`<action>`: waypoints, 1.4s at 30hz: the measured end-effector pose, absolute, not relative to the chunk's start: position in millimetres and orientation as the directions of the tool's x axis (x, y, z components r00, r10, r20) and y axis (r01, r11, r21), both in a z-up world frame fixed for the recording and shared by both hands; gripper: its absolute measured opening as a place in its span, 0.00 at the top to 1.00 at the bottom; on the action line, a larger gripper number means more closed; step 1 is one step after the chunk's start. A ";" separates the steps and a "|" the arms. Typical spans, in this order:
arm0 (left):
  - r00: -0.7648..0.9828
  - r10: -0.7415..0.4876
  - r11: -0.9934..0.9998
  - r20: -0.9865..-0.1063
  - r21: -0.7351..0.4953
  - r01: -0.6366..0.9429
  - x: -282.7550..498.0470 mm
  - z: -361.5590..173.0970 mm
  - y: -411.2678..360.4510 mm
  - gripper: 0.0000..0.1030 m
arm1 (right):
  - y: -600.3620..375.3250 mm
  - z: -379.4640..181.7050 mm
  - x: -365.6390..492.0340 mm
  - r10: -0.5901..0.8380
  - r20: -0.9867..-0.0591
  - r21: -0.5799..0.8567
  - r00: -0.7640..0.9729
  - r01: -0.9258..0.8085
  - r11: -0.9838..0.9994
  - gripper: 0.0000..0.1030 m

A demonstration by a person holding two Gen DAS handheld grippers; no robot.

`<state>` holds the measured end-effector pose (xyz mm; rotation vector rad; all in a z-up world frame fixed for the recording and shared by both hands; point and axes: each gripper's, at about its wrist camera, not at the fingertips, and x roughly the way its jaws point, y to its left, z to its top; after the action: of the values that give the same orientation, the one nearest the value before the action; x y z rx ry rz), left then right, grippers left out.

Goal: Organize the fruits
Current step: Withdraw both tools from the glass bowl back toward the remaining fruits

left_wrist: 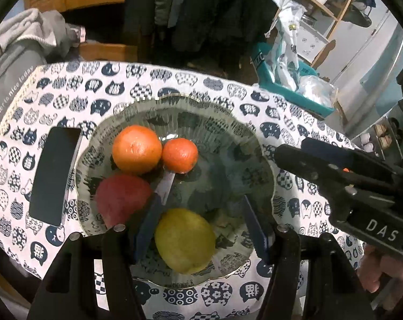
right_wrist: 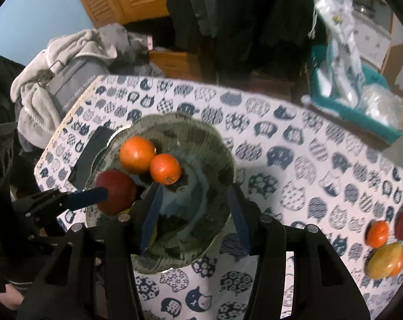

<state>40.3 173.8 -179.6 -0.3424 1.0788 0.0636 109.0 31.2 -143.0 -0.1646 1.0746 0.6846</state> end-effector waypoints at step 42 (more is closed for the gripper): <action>0.625 -0.207 0.968 -0.752 -0.250 0.020 39.2 -80.1 59.3 0.22 | -126.3 -31.1 89.7 0.379 -0.676 0.117 0.632 -0.417 0.902 0.31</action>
<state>39.2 59.3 -80.1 -0.2262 0.8875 -0.1315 89.7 -126.3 -31.1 -0.0523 0.7609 0.4556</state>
